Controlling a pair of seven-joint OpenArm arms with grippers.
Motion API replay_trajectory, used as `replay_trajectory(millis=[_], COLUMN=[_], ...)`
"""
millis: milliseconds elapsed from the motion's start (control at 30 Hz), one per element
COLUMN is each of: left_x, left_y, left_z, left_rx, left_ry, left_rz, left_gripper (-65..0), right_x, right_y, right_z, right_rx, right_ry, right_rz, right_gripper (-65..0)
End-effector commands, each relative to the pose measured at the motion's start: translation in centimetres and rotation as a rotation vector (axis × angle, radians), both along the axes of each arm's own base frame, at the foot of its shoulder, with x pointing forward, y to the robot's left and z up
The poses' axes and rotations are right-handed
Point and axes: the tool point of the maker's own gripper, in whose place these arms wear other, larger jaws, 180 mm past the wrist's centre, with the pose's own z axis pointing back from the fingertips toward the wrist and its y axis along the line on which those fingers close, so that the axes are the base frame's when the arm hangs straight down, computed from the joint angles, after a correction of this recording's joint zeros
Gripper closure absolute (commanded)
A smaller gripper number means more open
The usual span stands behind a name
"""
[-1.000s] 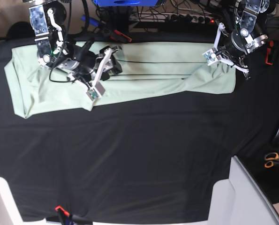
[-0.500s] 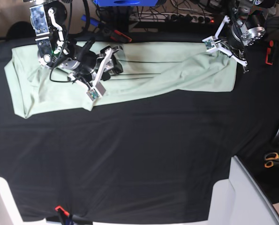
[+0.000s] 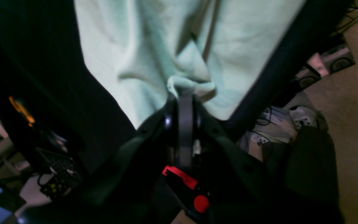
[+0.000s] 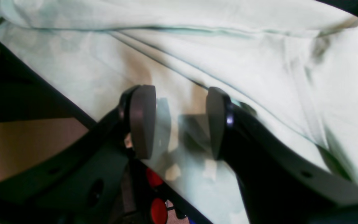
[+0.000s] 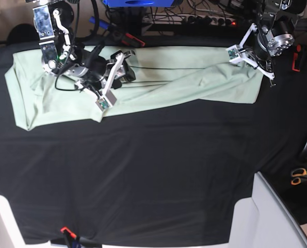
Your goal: Fold the T-shirt properly
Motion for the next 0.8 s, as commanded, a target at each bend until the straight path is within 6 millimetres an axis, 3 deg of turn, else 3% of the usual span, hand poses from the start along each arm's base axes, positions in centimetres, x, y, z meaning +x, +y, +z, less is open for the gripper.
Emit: replay_trajectory(millis=[0,367,600,767], left_x=[0.6,0.2,-1.9,-2.4], left_y=[0.2,-0.2,-0.1,-0.1], left_z=[0.7,0.6,-0.2,0.5], left_rx=[0.02,0.013,0.017,0.022], left_ry=[-0.017,-0.001,0.104,0.111], left_rz=[-0.034,-0.066,-0.089,-0.133], left_gripper=[0.0,-0.2,-23.9,-25.9], right_x=[0.9,1.2,2.2,2.4], right_y=[0.3,-0.1,-0.8,-0.9], right_z=[1.0,0.9,0.7,-0.1], right_rx=[0.032,0.019,-0.004,-0.008], right_ry=[-0.039,-0.032,-0.023,-0.002], right_rz=[-0.007,-0.042,-0.115,-0.117], right_gripper=[-26.4,-26.4,-26.8,-26.7])
